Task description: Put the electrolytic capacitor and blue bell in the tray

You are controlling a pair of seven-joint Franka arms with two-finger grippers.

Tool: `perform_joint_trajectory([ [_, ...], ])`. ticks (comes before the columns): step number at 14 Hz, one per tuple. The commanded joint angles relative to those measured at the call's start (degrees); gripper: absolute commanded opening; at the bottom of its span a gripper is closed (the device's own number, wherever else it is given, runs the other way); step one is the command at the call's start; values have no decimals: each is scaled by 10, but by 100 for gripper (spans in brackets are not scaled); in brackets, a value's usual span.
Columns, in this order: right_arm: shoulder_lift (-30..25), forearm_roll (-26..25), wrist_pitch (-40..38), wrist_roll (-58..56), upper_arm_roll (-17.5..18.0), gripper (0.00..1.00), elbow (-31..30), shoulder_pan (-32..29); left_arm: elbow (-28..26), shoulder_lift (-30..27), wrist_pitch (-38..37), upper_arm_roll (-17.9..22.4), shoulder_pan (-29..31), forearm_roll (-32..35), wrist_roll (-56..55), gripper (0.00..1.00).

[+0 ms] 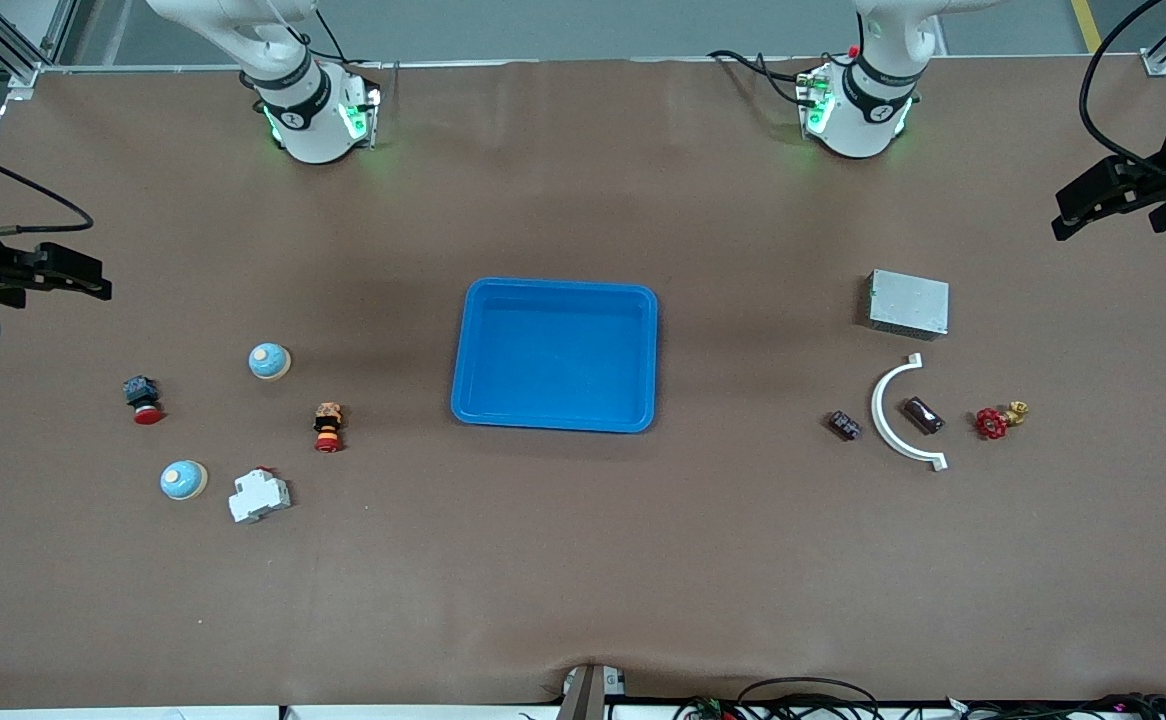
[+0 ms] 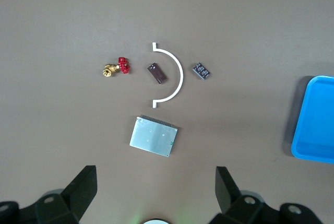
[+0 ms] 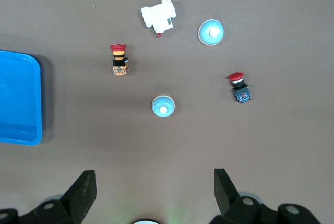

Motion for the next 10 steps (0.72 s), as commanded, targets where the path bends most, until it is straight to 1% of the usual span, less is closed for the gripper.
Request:
perform_joint_trajectory([
  [1,7,-1,-10,8,2,100,15,2,10,1,-6,0,-1,10,1,100],
  [5,7,-2,-10,8,2,100,15,1,10,3,-6,1,-1,13,1,100],
  [7,7,-2,-11,8,2,100,15,1,10,4,-6,0,0,27,5,100],
  [10,8,-1,-10,8,2,100,15,1,-9,23,-4,1,-3,30,-4,100],
])
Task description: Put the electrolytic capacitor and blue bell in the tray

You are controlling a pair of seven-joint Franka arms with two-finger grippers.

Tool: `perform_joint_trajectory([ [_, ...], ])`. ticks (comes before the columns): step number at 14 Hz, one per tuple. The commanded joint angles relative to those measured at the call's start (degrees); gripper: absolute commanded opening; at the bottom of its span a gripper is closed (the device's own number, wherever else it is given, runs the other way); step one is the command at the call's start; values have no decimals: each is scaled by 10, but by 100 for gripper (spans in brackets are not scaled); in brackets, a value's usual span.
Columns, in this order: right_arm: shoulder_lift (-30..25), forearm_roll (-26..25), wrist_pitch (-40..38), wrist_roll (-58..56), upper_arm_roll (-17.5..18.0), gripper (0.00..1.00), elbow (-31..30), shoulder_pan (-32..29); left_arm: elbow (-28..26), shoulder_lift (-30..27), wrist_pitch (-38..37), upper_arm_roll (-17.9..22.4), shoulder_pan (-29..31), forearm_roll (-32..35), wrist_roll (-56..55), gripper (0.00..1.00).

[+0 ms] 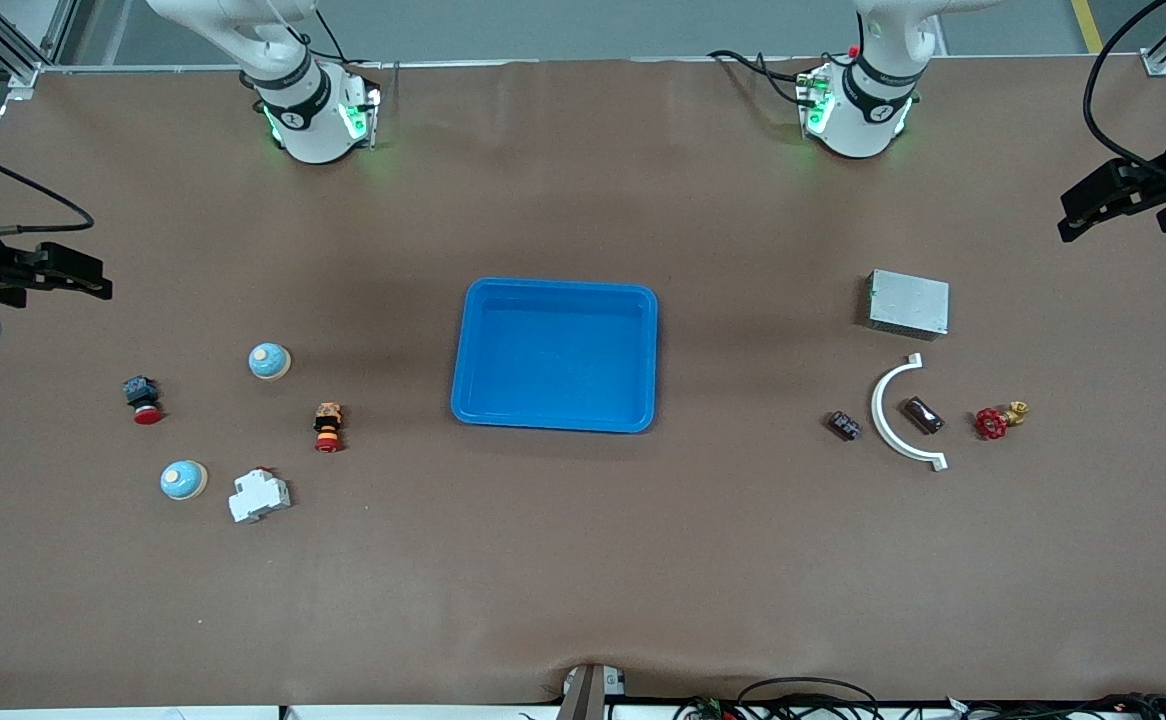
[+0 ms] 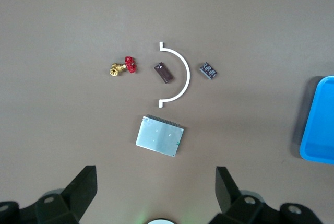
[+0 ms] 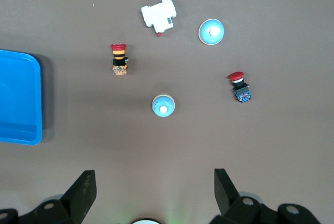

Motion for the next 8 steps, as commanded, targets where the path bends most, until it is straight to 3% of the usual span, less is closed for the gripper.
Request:
perform_joint_trajectory([
  [1,7,-2,-8,8,1,100,15,2,-10,28,3,0,0,20,-10,100],
  [4,7,-2,-9,8,1,100,15,1,-25,51,34,0,19,22,-30,100],
  [8,8,-3,-9,8,1,100,16,1,-102,51,120,0,34,22,-38,100],
])
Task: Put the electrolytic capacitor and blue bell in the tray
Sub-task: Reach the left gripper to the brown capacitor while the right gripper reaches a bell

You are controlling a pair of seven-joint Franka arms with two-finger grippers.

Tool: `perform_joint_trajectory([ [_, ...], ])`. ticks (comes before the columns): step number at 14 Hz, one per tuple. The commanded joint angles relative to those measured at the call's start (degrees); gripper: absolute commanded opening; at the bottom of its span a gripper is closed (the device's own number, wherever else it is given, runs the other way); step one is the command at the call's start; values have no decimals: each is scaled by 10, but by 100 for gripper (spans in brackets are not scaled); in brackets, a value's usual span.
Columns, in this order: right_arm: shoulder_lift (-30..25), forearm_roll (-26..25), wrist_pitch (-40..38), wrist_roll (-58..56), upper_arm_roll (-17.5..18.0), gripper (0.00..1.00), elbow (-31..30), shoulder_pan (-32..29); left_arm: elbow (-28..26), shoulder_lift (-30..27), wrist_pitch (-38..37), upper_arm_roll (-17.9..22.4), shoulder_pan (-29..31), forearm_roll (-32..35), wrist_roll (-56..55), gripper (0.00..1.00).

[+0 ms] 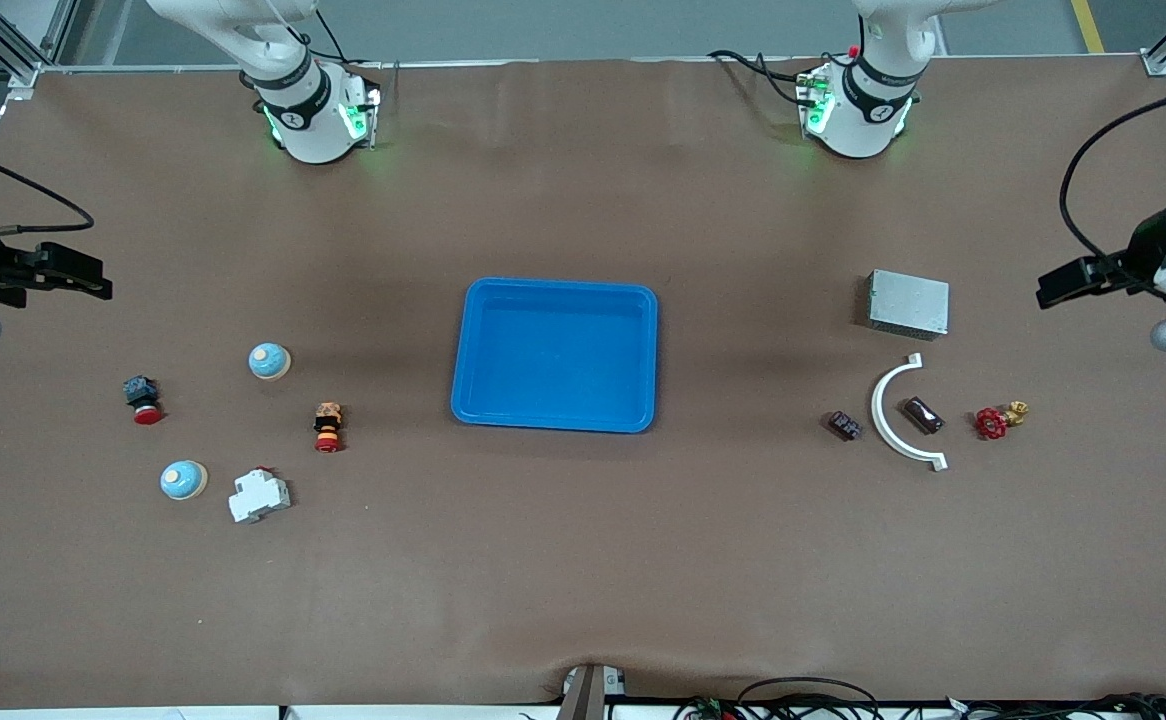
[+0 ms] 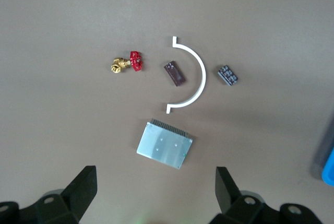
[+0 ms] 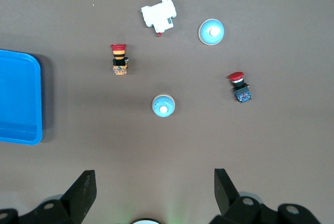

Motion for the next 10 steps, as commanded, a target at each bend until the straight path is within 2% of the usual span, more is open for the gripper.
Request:
perform_joint_trajectory([
  [1,7,-3,-9,8,1,100,15,1,-71,-15,64,-2,8,10,-29,100],
  [7,8,0,-6,8,2,100,15,4,-217,-7,258,-4,6,10,-152,100],
  [10,8,0,-8,8,1,100,15,4,-230,31,300,-4,6,10,-205,100],
])
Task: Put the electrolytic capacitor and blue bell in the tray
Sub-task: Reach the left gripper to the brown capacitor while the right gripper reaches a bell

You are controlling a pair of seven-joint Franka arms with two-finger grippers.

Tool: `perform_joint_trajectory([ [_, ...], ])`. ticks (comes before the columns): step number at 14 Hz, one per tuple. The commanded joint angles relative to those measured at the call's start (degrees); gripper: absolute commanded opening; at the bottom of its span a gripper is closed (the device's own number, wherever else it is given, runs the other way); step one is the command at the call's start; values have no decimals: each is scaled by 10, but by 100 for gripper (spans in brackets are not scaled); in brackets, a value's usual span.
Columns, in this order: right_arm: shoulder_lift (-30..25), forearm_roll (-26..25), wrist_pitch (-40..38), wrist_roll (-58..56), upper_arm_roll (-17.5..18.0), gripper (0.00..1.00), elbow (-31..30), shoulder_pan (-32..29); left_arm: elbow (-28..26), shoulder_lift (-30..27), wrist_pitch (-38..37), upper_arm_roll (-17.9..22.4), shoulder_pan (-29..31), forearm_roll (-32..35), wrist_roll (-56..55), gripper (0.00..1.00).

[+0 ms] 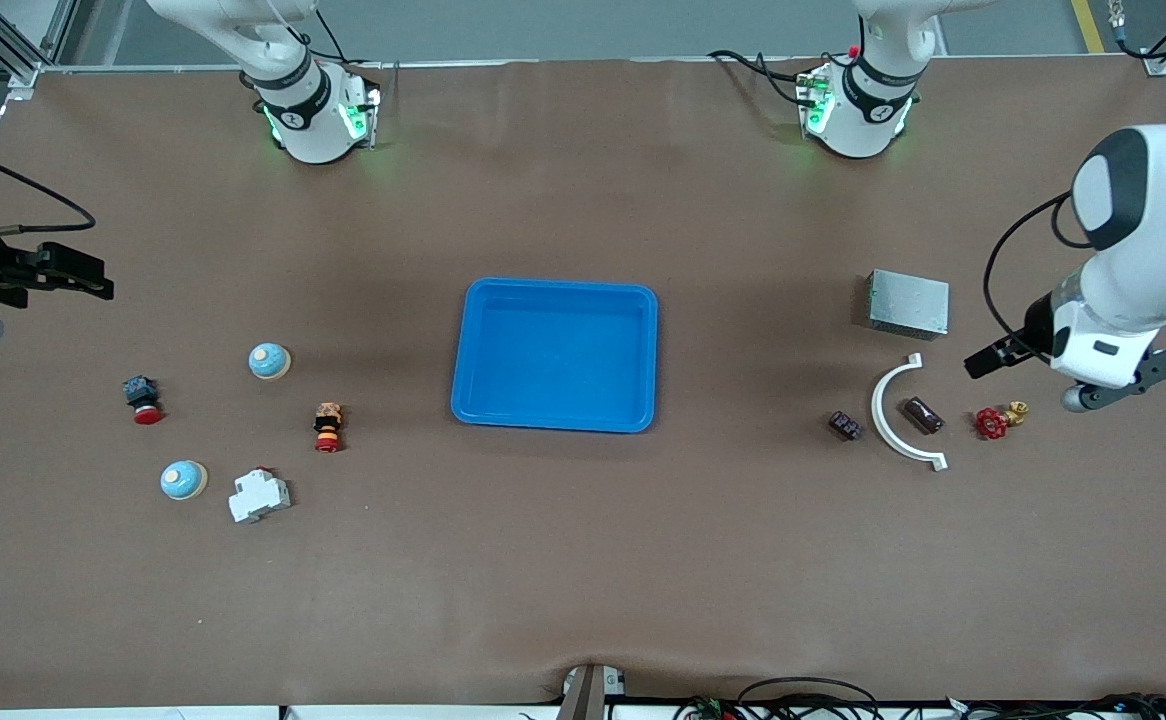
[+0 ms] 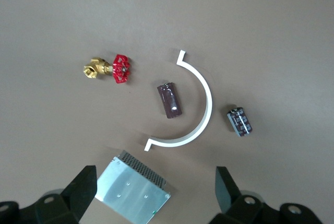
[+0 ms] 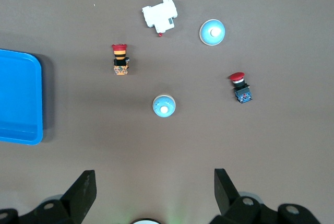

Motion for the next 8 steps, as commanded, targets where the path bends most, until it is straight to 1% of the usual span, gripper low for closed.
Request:
perform_joint_trajectory([
  [1,8,-1,-7,8,0,100,14,3,-10,29,35,-3,1,10,-53,100],
  [5,11,0,-6,7,1,100,13,4,-41,79,121,-2,3,10,-103,99],
  [6,13,1,-6,7,1,100,13,3,-42,95,132,-2,2,9,-118,90],
  [8,19,2,-5,7,1,100,13,4,-43,124,163,-1,3,9,-139,86],
])
